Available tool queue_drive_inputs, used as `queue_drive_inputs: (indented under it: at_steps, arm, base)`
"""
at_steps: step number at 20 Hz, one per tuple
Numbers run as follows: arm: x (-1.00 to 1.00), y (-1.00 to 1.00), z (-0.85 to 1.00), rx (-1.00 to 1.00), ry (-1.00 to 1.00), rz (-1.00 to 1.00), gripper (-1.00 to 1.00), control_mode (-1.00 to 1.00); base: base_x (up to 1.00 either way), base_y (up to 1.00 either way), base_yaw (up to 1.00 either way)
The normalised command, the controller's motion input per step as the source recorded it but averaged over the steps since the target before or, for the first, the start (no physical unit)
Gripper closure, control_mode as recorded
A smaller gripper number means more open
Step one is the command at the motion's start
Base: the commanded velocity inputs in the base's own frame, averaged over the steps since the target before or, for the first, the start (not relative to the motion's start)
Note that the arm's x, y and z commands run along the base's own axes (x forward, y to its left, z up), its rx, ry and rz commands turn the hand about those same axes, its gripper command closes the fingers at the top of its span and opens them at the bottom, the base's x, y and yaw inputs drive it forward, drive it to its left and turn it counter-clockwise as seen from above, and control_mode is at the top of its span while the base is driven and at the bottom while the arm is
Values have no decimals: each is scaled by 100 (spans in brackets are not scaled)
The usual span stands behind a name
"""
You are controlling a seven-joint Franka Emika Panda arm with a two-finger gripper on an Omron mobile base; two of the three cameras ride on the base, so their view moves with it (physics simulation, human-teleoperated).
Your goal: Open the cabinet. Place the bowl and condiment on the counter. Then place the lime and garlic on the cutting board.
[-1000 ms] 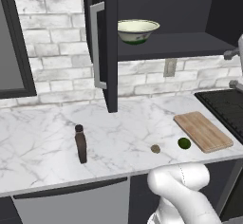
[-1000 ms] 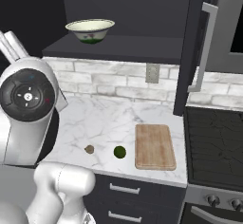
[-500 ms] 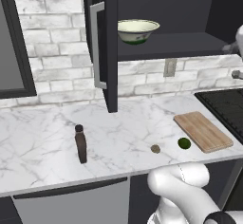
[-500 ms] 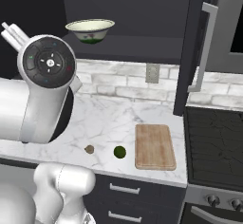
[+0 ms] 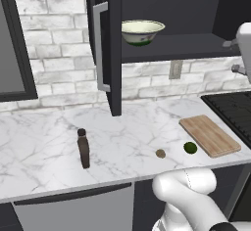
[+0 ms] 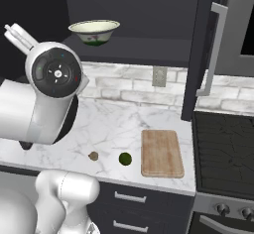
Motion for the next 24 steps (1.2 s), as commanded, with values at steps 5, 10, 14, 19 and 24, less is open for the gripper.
queue_drive_inputs:
  at_steps: [5,10,14,19,24]
  arm:
    - [31,0,27,0,4,0,-100,-100]
    - [15,-6,16,0,6,0,-100,-100]
    - [15,-7,0,-2,1,0,-100,-100]
    - [20,-1,-10,-6,0,0,-100,-100]
    - [36,0,-7,-3,-1,0,-100,-100]
  base:
    - [0,0,0]
    - [0,0,0]
    - [0,0,0]
    - [0,0,0]
    - [0,0,0]
